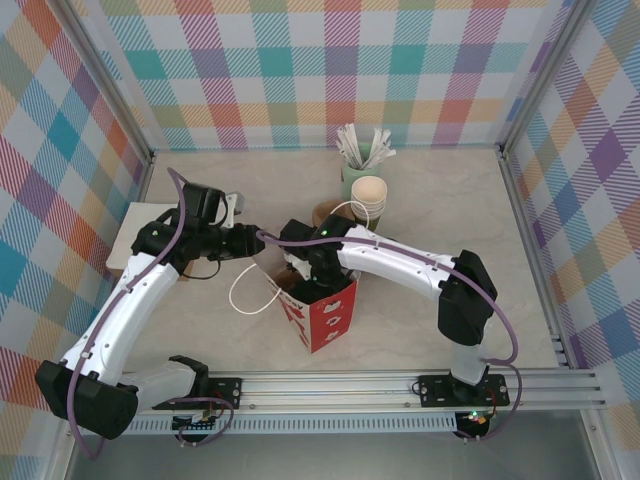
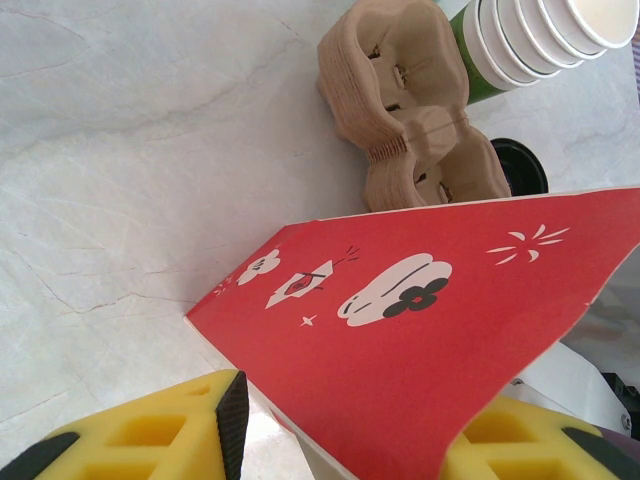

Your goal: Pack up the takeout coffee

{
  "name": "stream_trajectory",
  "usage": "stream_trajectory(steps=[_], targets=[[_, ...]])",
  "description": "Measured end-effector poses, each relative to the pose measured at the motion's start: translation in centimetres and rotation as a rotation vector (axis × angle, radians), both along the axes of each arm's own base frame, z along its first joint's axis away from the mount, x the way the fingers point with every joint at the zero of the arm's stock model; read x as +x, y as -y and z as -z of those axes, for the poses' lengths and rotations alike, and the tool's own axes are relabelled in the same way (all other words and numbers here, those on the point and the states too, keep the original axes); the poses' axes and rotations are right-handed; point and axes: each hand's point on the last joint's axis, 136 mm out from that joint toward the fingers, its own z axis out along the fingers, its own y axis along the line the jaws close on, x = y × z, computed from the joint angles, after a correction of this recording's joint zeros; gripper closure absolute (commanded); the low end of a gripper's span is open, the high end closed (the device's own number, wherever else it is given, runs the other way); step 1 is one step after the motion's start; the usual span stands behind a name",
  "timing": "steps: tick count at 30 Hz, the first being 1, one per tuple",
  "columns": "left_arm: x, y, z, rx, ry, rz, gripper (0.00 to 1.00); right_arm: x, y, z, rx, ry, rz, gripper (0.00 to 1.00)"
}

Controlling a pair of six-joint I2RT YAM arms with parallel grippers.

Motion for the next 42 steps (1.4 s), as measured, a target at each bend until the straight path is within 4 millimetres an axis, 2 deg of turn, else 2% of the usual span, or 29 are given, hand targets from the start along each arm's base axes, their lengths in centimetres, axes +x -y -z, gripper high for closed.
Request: stream_trajectory(steps=[42], targets=[[0.05, 0.01, 0.15, 0.002, -0.005, 0.0, 0.57, 0.73, -0.13, 0.18, 0.012, 0.049, -0.023, 0.14]])
